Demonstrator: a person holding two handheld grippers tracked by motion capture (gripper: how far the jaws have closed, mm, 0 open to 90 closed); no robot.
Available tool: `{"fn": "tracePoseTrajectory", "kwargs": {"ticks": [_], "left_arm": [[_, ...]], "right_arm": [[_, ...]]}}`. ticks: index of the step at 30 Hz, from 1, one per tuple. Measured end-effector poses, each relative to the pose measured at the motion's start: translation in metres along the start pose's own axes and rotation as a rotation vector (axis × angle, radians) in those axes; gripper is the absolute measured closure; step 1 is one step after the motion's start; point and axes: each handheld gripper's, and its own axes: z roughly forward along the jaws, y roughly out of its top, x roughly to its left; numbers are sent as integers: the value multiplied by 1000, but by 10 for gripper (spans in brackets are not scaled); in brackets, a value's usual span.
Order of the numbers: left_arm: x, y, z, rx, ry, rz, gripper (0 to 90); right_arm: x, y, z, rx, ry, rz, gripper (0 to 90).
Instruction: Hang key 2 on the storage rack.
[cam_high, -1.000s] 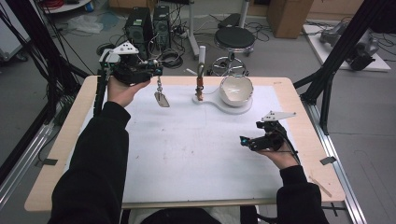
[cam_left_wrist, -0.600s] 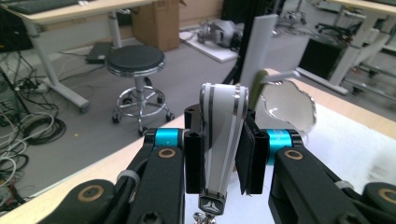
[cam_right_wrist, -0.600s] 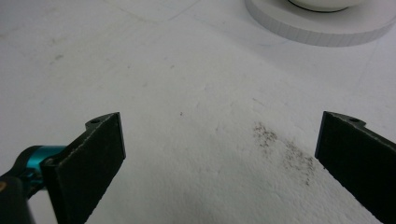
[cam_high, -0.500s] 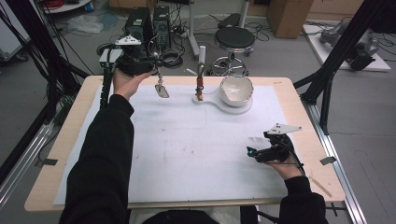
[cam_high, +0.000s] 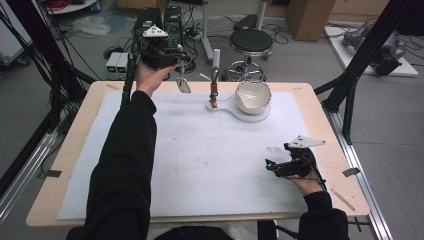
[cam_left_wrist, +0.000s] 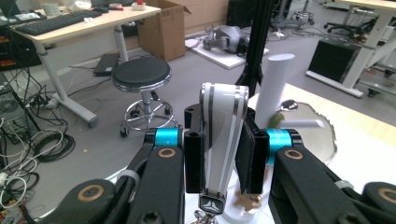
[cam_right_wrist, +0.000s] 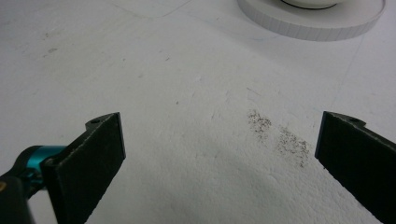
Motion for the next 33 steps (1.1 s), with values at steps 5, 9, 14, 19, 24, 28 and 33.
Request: {"fn": "tracePoseTrajectory", "kwargs": {"ticks": [5, 9, 14, 19, 24, 28, 33], "left_arm": [[1, 0, 9, -32, 6, 17, 751], [-1, 2, 19, 2, -8, 28, 751], [-7, 7, 29, -3, -38, 34, 751], [-12, 8, 36, -14, -41, 49, 751], [-14, 7, 42, -29, -42, 41, 751], [-16, 7, 46, -45, -53, 36, 751], [-19, 5, 51, -38, -72, 26, 751]], "right_arm": [[1, -1, 1, 9, -4, 3, 8], [0, -2, 2, 16, -9, 5, 8], [-2, -2, 3, 17, -4, 12, 9], [-3, -2, 2, 15, -5, 26, 9], [-4, -3, 1, 17, -3, 24, 9], [-4, -3, 1, 18, -5, 29, 9], [-5, -3, 1, 18, -7, 32, 8]]}}
